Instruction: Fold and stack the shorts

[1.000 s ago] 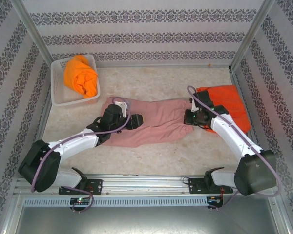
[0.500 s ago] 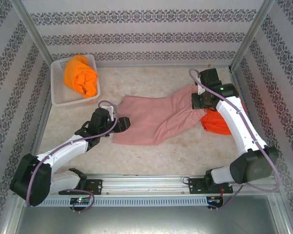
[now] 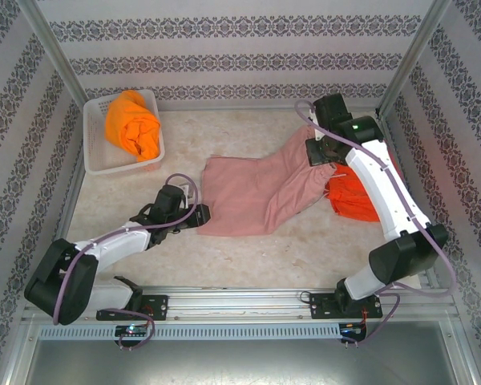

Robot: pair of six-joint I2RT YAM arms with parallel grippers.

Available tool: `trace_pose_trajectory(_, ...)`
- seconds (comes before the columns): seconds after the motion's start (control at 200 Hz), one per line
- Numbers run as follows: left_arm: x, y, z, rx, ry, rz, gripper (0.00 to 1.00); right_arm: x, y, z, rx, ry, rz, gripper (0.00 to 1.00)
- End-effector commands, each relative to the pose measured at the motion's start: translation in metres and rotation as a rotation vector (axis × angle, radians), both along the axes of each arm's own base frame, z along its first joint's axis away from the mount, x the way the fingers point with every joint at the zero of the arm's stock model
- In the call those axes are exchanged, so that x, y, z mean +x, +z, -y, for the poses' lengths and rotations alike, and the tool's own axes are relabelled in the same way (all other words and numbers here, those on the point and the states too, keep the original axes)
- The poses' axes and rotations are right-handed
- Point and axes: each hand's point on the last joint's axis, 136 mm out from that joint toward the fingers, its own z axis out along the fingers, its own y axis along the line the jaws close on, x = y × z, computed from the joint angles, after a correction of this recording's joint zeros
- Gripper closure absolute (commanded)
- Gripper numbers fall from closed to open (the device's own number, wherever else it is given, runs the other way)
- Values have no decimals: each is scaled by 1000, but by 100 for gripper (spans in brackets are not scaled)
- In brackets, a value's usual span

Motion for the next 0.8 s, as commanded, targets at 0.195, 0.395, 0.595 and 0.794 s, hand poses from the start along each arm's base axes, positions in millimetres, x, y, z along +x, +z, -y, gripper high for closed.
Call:
trace_pose_trajectory(0.195, -1, -28, 3, -18, -12, -51, 82, 4, 5, -42, 20, 63, -9, 100)
trace_pose_trajectory(0.395, -9, -45, 0, -10, -7, -88, 95, 8, -8, -79, 61, 88, -54, 100)
trace_pose_trajectory(0.595, -13, -55, 0, -12, -7, -108, 99, 11, -24, -123, 107, 121, -101, 100)
trace_pose_trajectory(0.794, -12, -60, 3, -29, -11, -120, 100, 15, -40, -167, 127, 170, -140, 100)
